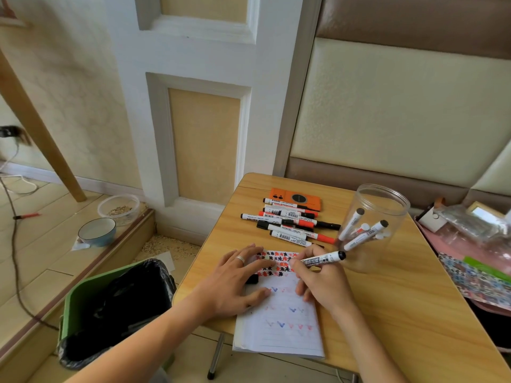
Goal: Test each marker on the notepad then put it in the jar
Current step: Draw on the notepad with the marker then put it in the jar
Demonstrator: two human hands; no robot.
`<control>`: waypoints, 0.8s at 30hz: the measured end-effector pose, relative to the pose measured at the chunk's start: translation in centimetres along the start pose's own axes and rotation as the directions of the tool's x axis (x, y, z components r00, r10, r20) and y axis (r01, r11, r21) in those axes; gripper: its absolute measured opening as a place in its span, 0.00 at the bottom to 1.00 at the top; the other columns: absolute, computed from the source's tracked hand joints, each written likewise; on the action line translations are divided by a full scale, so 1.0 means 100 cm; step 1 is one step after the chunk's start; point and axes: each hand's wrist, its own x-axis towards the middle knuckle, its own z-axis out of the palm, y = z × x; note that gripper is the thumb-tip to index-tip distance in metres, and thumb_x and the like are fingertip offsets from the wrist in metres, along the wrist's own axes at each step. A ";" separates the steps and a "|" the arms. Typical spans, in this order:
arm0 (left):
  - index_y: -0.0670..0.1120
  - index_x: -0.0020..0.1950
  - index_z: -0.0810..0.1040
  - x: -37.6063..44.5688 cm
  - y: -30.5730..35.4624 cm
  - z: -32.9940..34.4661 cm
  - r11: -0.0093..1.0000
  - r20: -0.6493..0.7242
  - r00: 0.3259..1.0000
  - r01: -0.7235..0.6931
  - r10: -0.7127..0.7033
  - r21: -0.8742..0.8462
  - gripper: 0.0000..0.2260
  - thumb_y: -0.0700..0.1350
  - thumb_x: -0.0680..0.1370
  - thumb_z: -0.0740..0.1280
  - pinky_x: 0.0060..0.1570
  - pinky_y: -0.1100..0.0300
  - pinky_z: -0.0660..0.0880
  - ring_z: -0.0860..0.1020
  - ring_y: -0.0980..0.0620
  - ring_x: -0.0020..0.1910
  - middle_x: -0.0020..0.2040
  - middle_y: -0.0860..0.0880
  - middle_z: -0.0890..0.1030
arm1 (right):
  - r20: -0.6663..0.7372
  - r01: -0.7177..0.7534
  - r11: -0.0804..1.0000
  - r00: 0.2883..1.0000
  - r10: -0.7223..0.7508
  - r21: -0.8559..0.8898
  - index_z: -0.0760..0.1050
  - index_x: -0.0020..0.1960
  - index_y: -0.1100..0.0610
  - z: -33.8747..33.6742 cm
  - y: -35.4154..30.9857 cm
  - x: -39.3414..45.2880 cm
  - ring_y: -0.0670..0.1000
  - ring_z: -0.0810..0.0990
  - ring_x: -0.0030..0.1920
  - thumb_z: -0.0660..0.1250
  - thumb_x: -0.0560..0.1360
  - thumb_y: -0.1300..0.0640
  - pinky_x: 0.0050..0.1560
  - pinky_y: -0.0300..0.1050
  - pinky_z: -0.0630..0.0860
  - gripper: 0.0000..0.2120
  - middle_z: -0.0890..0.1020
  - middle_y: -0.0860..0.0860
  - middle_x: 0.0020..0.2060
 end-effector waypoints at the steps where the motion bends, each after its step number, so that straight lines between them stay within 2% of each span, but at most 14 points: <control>1: 0.69 0.78 0.55 0.000 0.000 -0.001 1.000 0.004 1.000 -0.005 0.005 -0.005 0.26 0.69 0.80 0.54 0.80 0.47 0.45 0.43 0.60 0.81 0.82 0.58 0.51 | -0.005 -0.004 1.000 1.000 0.003 -0.028 0.77 0.45 0.56 0.002 0.000 0.000 0.62 0.82 0.27 0.72 0.78 0.58 0.25 0.45 0.75 0.05 0.81 0.56 0.27; 3: 0.71 0.78 0.55 0.000 0.000 -0.002 1.000 0.013 1.000 -0.011 0.012 -0.012 0.25 0.68 0.81 0.54 0.80 0.48 0.45 0.42 0.59 0.81 0.83 0.57 0.50 | -0.020 -0.008 0.998 1.000 0.007 -0.060 0.77 0.44 0.55 0.005 0.001 0.000 0.61 0.82 0.27 0.72 0.78 0.57 0.25 0.45 0.75 0.05 0.82 0.55 0.27; 6: 0.71 0.78 0.54 -0.001 0.000 -0.002 1.000 0.021 1.000 -0.008 0.008 -0.008 0.25 0.69 0.81 0.53 0.80 0.48 0.44 0.41 0.60 0.80 0.83 0.57 0.49 | -0.030 -0.006 0.996 1.000 0.003 -0.093 0.78 0.43 0.55 0.007 0.000 -0.001 0.54 0.82 0.26 0.71 0.78 0.58 0.25 0.43 0.73 0.05 0.83 0.54 0.29; 16: 0.69 0.78 0.58 0.001 0.000 0.000 1.000 0.012 1.000 -0.001 0.001 0.005 0.25 0.67 0.81 0.55 0.79 0.51 0.42 0.41 0.60 0.81 0.82 0.57 0.53 | -0.023 -0.017 0.993 1.000 0.015 -0.116 0.78 0.43 0.57 0.008 0.000 -0.002 0.52 0.81 0.26 0.72 0.77 0.58 0.25 0.44 0.73 0.06 0.83 0.57 0.30; 24: 0.69 0.78 0.57 0.001 0.000 0.000 1.000 0.021 1.000 0.002 -0.002 0.010 0.25 0.67 0.81 0.55 0.78 0.54 0.39 0.41 0.59 0.81 0.82 0.57 0.52 | -0.055 -0.084 0.988 0.995 0.078 -0.128 0.79 0.42 0.56 0.008 -0.001 -0.002 0.52 0.80 0.25 0.71 0.77 0.56 0.25 0.42 0.74 0.06 0.83 0.55 0.27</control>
